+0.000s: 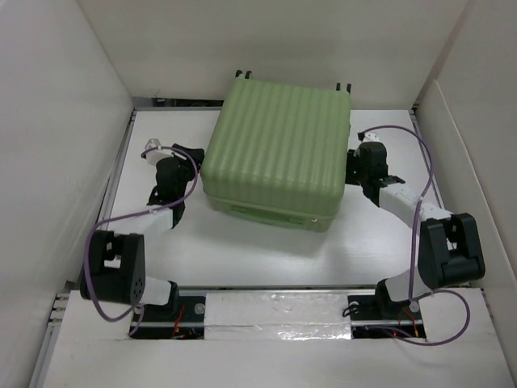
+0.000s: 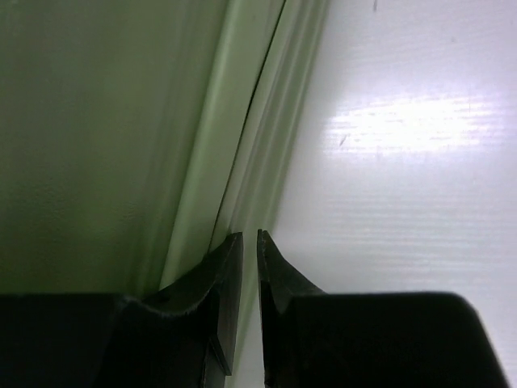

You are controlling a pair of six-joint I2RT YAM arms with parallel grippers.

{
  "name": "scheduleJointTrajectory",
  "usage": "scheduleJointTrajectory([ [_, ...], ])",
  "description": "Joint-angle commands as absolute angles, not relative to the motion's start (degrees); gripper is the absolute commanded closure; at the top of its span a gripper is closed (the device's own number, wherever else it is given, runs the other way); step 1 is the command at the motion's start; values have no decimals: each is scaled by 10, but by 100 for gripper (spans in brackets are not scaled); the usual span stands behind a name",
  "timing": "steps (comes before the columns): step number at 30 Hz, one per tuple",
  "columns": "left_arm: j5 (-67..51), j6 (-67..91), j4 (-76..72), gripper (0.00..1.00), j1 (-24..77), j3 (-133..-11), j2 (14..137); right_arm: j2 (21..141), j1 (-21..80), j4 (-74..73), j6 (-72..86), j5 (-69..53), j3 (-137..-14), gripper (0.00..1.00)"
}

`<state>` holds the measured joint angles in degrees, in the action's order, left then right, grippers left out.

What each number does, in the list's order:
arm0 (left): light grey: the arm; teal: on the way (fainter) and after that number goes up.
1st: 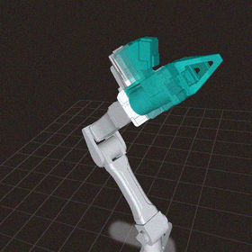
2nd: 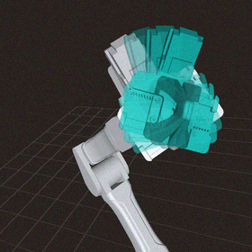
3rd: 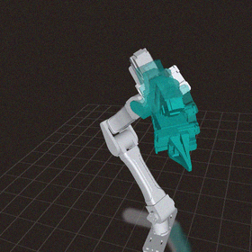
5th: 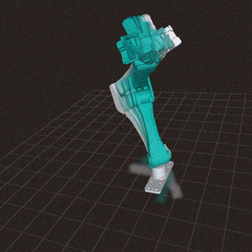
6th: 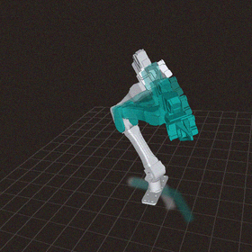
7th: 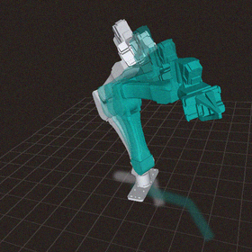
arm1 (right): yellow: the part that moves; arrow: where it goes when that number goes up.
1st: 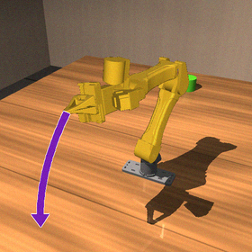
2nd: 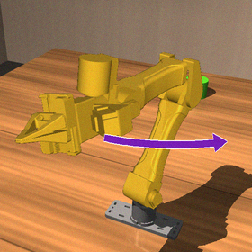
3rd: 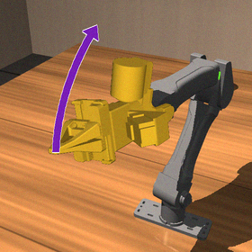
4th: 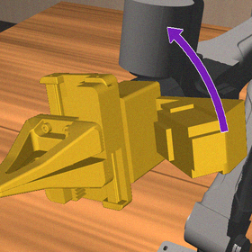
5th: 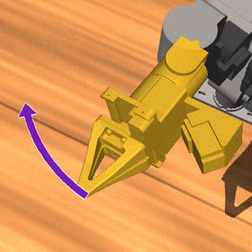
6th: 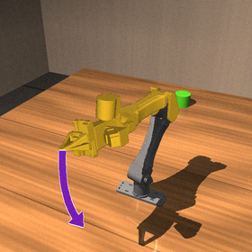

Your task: Pack the luggage

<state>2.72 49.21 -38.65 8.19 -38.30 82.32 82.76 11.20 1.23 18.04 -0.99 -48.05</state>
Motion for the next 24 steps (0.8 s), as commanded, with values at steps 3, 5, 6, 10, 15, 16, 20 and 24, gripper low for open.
scheduleJointTrajectory([
  [3,-5,483,-389,47,168,-267,695,889,137,126,180,-165,-579,80],
  [5,-5,495,-388,47,175,-223,644,903,127,130,178,-192,-599,79],
  [6,-5,499,-387,47,182,-211,626,905,120,134,179,-197,-603,79],
  [10,25,523,-380,49,220,-145,551,926,103,110,178,-231,-642,75],
  [15,111,507,-320,49,327,-150,474,940,79,36,158,-225,-723,59],
  [16,120,498,-318,48,337,-166,468,933,60,18,156,-228,-729,53],
  [20,171,457,-284,48,392,-230,436,821,-7,23,170,-236,-673,45],
  [24,215,433,-247,47,403,-257,387,650,-20,19,181,-180,-560,45],
])
